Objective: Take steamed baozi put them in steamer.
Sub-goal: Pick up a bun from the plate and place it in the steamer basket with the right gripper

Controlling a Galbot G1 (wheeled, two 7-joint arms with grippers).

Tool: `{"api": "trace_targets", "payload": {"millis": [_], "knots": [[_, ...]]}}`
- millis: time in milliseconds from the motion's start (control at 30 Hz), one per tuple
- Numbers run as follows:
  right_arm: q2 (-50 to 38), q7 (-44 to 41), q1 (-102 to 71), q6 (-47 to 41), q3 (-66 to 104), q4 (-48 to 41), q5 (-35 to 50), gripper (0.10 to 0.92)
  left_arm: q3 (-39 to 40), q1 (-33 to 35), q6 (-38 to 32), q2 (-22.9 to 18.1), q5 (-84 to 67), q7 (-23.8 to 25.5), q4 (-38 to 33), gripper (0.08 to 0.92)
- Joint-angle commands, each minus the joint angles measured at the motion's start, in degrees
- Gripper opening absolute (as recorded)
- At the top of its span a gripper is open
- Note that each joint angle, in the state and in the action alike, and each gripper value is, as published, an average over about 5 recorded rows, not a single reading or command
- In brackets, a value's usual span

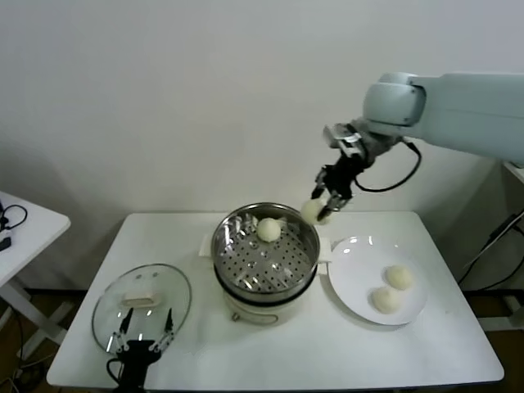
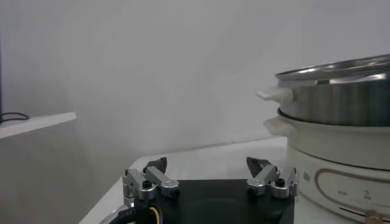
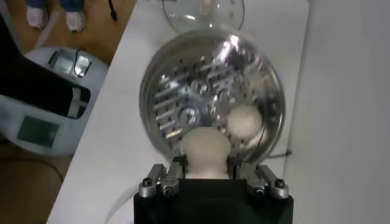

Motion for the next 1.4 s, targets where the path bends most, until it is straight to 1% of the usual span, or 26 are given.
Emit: {"api": "trace_targets", "payload": {"millis": [33,300,600,933,1200,1300,1400], "knots": [[11.66,7.21,-10.89,-6.88,8.94,-1.01,-0.11,0.475,-0.4,0.21,0.13,-2.8,-0.53,0.07,-0.78,0.823],[14.04,11.05,-21.24,-8.49,8.83,-5.91,-6.09,0.475,-0.62,0.3,0.27,-2.8,-0.68,0.12,-1.21,0.823],[16.83,11.66,-28.88,-8.18,10.88,-14.42,-12.6,0.475,-0.7,0.1,0.15,-2.8,-0.57,0.09,-0.63,0.823],[19.43,11.75,-32.84,-7.46,12.51,-19.28,-14.71,0.475,-0.93,-0.68,0.21,-2.8,-0.66,0.12,0.14,0.823],[20.26,11.97,-33.32,-7.29,12.74,-20.05,-14.75,0.475,-1.18,-1.24,0.3,-2.8,-0.82,0.15,0.54,0.823],[20.02,12.77,-33.57,-7.11,13.71,-20.42,-14.28,0.51,-1.14,-1.4,0.37,-2.8,-0.8,0.16,0.56,0.823],[18.77,12.71,-32.57,-6.9,14.58,-19.49,-11.8,0.591,-1.07,-1.46,0.45,-2.8,-0.74,0.17,0.59,0.823]]}}
